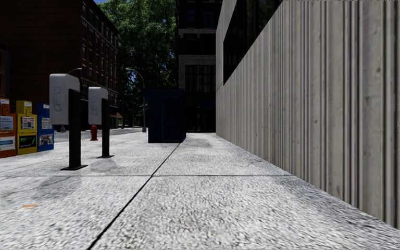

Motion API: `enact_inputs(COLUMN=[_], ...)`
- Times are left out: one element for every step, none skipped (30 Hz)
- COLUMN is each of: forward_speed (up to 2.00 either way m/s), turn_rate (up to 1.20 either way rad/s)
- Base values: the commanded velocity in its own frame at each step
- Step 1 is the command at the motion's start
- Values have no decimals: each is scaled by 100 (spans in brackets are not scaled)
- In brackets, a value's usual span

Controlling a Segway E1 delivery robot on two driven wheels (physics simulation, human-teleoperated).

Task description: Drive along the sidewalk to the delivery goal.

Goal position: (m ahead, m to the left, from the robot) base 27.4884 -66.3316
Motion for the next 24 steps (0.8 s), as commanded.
enact_inputs(forward_speed=[195,195,195,195,195,195,195,195,195,195,195,195,195,195,195,195,195,195,195,195,195,195,195,195], turn_rate=[0,0,0,0,0,0,5,9,19,19,25,27,27,27,27,27,27,27,27,27,27,27,27,27])
